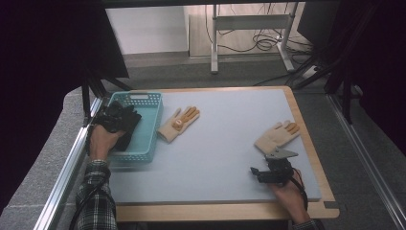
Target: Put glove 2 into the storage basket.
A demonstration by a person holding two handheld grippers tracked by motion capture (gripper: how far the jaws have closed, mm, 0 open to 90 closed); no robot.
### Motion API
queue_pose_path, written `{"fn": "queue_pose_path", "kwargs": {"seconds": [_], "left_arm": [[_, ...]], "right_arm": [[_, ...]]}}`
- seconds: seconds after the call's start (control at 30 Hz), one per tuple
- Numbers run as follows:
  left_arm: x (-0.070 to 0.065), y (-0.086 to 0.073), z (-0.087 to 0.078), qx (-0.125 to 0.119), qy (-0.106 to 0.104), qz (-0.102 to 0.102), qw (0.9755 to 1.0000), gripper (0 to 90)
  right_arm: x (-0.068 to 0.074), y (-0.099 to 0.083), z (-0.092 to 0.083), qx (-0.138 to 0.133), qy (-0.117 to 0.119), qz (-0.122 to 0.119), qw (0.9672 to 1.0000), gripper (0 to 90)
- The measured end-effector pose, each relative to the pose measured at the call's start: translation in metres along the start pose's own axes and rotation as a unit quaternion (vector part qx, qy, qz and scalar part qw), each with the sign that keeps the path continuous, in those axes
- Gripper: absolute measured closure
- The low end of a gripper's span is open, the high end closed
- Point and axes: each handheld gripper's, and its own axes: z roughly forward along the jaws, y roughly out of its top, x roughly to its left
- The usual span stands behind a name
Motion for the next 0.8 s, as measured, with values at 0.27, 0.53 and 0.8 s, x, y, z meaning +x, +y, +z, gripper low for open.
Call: {"fn": "queue_pose_path", "kwargs": {"seconds": [0.27, 0.53, 0.8], "left_arm": [[0.005, -0.008, -0.016, -0.038, -0.018, -0.010, 0.9991, 3.6], [0.009, -0.019, -0.030, -0.087, -0.058, -0.012, 0.9944, 4.1], [-0.002, -0.024, -0.045, -0.146, -0.094, 0.003, 0.9848, 3.5]], "right_arm": [[0.000, 0.000, 0.000, 0.000, 0.000, 0.000, 1.0000, 21.9], [0.000, 0.000, 0.000, 0.000, 0.000, 0.001, 1.0000, 21.8], [0.000, 0.000, 0.000, 0.000, 0.000, 0.001, 1.0000, 21.9]]}}
